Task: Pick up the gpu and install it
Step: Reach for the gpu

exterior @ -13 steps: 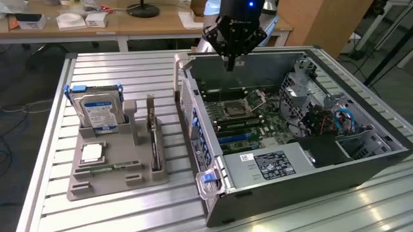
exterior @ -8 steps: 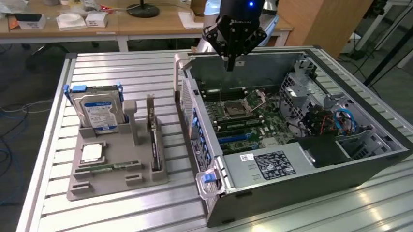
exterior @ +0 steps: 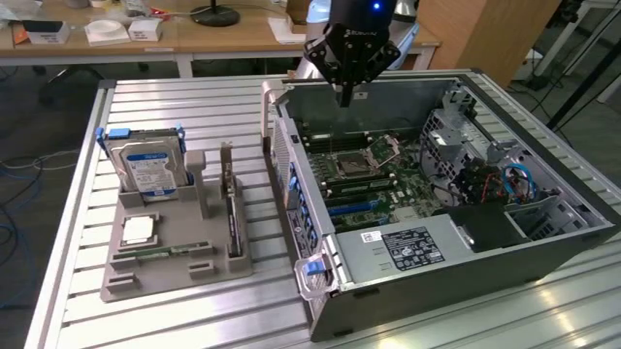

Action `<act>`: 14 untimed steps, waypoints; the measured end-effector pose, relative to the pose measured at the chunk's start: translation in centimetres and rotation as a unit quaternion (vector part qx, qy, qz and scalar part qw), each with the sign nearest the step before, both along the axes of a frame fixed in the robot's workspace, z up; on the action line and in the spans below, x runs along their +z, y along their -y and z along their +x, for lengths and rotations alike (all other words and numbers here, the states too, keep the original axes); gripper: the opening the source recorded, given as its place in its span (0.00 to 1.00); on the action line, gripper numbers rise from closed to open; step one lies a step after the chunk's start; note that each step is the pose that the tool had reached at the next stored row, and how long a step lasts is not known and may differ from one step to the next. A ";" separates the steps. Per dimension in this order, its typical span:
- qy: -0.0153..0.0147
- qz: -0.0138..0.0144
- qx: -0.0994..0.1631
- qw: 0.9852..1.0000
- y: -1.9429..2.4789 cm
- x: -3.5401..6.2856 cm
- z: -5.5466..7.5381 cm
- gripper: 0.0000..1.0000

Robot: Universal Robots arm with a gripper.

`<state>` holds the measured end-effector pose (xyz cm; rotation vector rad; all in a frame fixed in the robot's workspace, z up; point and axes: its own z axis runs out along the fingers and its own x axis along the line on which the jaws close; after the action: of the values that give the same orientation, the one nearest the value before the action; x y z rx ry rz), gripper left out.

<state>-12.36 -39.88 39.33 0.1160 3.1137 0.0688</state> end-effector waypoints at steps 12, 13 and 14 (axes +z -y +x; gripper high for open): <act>0.000 0.000 0.001 1.000 0.00 -0.14 -4.7 0.11; 0.000 0.000 0.001 1.000 0.00 -0.17 -5.2 0.11; 0.000 0.000 0.001 1.000 0.00 -0.21 -5.6 0.11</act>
<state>-17.97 -39.89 39.12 0.1127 3.1143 0.0690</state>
